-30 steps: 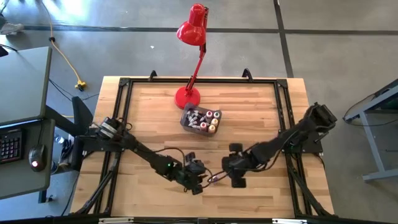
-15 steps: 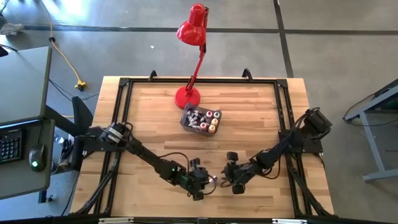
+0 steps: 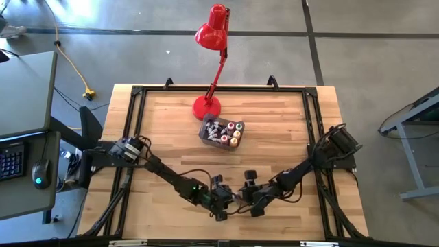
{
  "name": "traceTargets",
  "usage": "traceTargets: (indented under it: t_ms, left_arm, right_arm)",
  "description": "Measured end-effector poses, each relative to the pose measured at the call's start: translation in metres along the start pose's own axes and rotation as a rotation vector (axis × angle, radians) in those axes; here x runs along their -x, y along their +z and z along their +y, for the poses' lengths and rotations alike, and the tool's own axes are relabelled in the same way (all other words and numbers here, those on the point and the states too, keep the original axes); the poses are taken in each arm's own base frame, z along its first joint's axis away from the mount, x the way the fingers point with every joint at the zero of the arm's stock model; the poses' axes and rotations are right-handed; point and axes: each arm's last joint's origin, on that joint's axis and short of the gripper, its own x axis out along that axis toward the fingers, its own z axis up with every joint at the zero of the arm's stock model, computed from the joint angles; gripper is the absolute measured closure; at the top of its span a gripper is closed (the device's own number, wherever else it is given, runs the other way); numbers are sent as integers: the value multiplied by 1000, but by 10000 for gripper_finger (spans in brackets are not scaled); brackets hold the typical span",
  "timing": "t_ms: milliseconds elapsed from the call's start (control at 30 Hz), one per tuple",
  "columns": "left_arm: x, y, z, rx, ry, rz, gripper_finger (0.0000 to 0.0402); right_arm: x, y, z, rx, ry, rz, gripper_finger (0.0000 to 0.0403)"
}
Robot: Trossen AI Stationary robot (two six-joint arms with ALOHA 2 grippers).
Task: Pick & Place food coloring
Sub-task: Put the small purple food coloring bottle into the black bin
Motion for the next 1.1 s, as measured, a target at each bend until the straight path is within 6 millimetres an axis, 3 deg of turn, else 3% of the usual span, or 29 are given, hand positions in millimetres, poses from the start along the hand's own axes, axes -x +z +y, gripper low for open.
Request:
traceTargets:
  t_ms: [800, 1100]
  left_arm:
    - [-12, 0, 13, -27, 61, -6, 269]
    - [-13, -1, 13, -84, 50, 4, 337]
  right_arm:
    - [-1, 1, 0, 21, 24, -15, 269]
    - [-1, 3, -1, 9, -28, -47, 269]
